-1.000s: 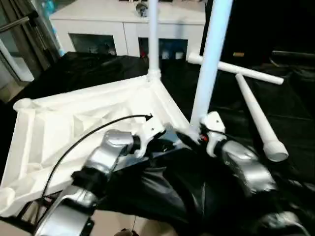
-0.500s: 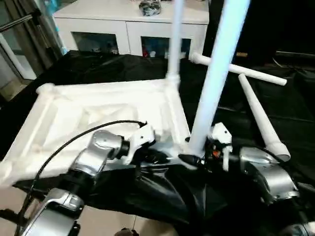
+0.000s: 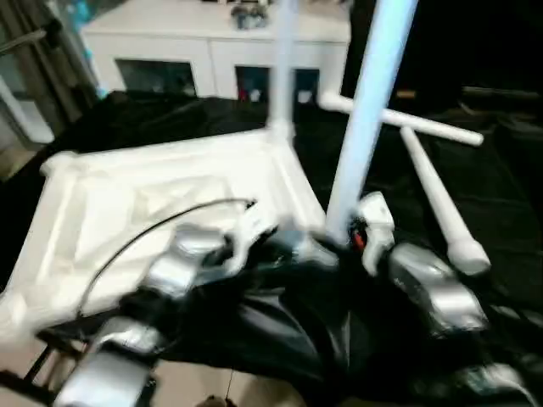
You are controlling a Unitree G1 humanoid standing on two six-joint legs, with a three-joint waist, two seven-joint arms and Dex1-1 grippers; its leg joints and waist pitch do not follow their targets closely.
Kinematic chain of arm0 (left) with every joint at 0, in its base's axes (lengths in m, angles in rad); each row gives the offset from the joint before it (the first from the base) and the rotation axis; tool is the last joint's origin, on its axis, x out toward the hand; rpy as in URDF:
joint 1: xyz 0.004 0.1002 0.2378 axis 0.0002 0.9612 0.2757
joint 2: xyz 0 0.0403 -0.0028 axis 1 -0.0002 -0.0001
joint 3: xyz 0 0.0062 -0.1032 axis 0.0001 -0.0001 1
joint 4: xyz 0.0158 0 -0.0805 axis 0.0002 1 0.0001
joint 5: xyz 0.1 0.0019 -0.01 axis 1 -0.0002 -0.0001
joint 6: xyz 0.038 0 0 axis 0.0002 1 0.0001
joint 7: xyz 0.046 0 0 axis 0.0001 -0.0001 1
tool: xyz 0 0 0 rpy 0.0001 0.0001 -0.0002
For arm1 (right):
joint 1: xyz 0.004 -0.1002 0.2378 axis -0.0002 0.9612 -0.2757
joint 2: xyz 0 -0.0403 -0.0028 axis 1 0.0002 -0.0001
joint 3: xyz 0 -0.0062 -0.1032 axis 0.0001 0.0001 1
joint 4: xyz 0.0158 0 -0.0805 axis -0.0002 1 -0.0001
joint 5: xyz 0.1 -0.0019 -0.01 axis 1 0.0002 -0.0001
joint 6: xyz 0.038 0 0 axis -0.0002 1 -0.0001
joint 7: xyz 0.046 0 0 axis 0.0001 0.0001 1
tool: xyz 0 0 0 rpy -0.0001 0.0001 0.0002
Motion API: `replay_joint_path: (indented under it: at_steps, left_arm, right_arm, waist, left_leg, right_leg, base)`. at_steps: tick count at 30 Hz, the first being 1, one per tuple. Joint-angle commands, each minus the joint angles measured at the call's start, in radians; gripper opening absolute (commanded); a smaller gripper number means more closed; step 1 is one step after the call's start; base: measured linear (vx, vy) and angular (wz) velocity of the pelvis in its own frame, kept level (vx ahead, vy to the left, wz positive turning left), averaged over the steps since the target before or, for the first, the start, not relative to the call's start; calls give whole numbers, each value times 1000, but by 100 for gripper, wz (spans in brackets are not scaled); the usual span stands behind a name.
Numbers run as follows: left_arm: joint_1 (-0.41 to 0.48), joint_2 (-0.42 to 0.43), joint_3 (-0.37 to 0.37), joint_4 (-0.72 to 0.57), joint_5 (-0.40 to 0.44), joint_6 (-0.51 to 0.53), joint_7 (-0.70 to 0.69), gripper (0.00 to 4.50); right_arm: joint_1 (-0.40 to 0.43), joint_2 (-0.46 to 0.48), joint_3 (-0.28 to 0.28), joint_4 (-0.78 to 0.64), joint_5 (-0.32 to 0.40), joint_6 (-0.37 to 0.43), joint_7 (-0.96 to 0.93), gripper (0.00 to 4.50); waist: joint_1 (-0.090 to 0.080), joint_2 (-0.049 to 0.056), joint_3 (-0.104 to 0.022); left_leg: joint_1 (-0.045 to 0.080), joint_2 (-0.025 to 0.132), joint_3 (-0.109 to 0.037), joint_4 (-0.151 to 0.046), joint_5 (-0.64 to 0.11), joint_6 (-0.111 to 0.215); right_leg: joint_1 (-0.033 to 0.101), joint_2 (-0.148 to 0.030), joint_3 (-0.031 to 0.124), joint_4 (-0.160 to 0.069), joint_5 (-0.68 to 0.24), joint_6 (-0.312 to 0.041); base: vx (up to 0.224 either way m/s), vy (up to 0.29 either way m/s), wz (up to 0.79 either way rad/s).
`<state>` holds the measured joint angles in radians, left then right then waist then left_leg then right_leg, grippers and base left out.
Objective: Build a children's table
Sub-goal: Rotate leg to tighten, then rotate table base
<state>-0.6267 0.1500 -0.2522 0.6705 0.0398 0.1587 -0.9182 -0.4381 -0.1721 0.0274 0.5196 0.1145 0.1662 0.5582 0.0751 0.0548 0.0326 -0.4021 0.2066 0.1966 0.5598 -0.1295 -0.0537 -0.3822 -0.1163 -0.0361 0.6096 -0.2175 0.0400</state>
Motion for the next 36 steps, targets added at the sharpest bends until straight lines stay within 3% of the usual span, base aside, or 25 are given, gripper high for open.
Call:
replay_joint_path:
  at_steps: [1, 3, 6, 7, 12, 17, 19, 21, 22, 24, 25, 26, 27, 28, 29, 32, 35, 36]
  left_arm:
    - [-56, -62, 40, 21, -16, -4, 145, 0]
    - [-76, -102, 49, 47, -8, 6, 221, 0]
    - [-62, -123, 31, 28, 2, 15, 207, 0]
    - [-59, -125, 29, 25, 3, 16, 202, 0]
    - [-44, -116, 14, 23, 9, 5, 183, 0]
    - [-53, -95, 14, 54, 26, -29, 198, 0]
    - [-80, -99, 36, 103, 35, -63, 257, 0]
    - [-101, -106, 54, 143, 33, -93, 293, 0]
    - [-110, -111, 61, 161, 31, -108, 304, 0]
    - [-122, -122, 72, 188, 25, -137, 323, 0]
    - [-123, -123, 73, 190, 25, -141, 324, 0]
    - [-129, -133, 79, 203, 21, -170, 333, 0]
    - [-130, -134, 80, 205, 20, -175, 334, 0]
    - [-135, -147, 97, 208, 0, -208, 332, 28]
    - [-132, -151, 105, 195, -17, -212, 308, 45]
    - [-128, -152, 106, 178, -36, -217, 271, 67]
    - [-112, -111, 84, 130, 13, -230, 320, 99]
    - [-94, -72, 93, 80, 38, -209, 369, 99]
  right_arm:
    - [-2, 77, 34, 83, -14, 30, -101, 270]
    - [-31, 121, 18, 138, -22, 29, -194, 270]
    - [-48, 139, 31, 162, -52, -10, -201, 270]
    - [-50, 141, 32, 165, -53, -15, -197, 326]
    - [-60, 137, 27, 172, -61, -41, -187, 375]
    - [-21, 70, 34, 60, -74, -53, -178, 375]
    - [34, 41, -1, -69, -40, -13, -171, 375]
    - [85, 24, -22, -165, -18, 16, -159, 375]
    - [110, 18, -29, -206, -12, 29, -159, 375]
    - [157, 12, -36, -271, -6, 50, -164, 375]
    - [161, 12, -36, -276, -5, 52, -165, 375]
    - [188, 15, -36, -309, -2, 65, -174, 375]
    - [192, 15, -36, -314, -2, 67, -175, 375]
    - [214, 22, -29, -339, -2, 84, -182, 383]
    - [216, 29, -22, -331, -11, 93, -192, 386]
    - [218, 33, -8, -325, -29, 114, -212, 386]
    - [211, 36, 13, -328, -54, 157, -230, 386]
    - [198, 38, 17, -322, -53, 168, -227, 386]
  waist:
    - [-4, -16, -49]
    - [-6, -16, -52]
    - [-3, -14, -53]
    - [-2, -15, -55]
    - [-2, -14, -55]
    - [4, -21, -52]
    - [9, -25, -52]
    - [14, -19, -53]
    - [13, -23, -55]
    - [12, -13, -57]
    - [11, -20, -60]
    - [11, -9, -63]
    - [11, -13, -63]
    - [13, -12, -66]
    - [15, -2, -70]
    - [19, -4, -78]
    - [18, -11, -73]
    - [17, -8, -72]
  left_leg:
    - [34, 12, -11, -67, -390, -36]
    - [33, 10, -11, -67, -383, -34]
    - [29, 10, -11, -65, -365, -22]
    - [27, 9, -11, -64, -353, -12]
    - [26, 10, -10, -63, -339, 4]
    - [27, 12, -10, -66, -353, 4]
    - [27, 12, -10, -65, -344, 9]
    - [26, 11, -11, -66, -338, 8]
    - [24, 10, -12, -65, -333, 9]
    - [19, 9, -15, -66, -303, 10]
    - [20, 9, -13, -61, -291, 15]
    - [21, 9, -12, -59, -263, 22]
    - [21, 9, -11, -57, -254, 29]
    - [21, 9, -11, -52, -227, 42]
    - [21, 9, -11, -49, -193, 55]
    - [15, 7, -10, -34, -106, 97]
    - [13, 9, -7, -35, -123, 112]
    - [14, 10, -8, -37, -138, 112]
  right_leg:
    - [10, -19, 17, -95, -294, -178]
    - [12, -18, 15, -95, -286, -173]
    - [15, -18, 14, -95, -244, -170]
    - [19, -18, 13, -93, -225, -170]
    - [20, -16, 12, -91, -201, -179]
    - [19, -18, 14, -96, -247, -156]
    - [20, -15, 15, -97, -236, -142]
    - [22, -14, 16, -96, -225, -126]
    - [23, -14, 14, -96, -214, -120]
    - [27, -13, 12, -92, -171, -123]
    - [25, -13, 12, -90, -129, -136]
    - [26, -13, 11, -85, -79, -156]
    - [26, -11, 11, -86, -55, -162]
    - [28, -12, 10, -80, 1, -176]
    - [29, -12, 9, -74, 61, -191]
    - [29, -11, 4, -57, 205, -236]
    - [30, -13, 4, -58, 163, -235]
    - [28, -13, 4, -61, 138, -230]
  base:
    - [0, 0, 0]
    - [0, 0, 0]
    - [0, 0, 0]
    - [0, 0, 0]
    - [0, 0, 0]
    - [0, 0, 0]
    - [0, 0, 0]
    - [0, 0, 0]
    - [0, 0, 0]
    - [0, 0, 0]
    - [0, 0, 0]
    - [0, 0, 0]
    - [0, 0, 0]
    - [0, 0, 0]
    - [0, 0, 0]
    - [0, 0, 0]
    - [0, 0, 0]
    - [0, 0, 0]
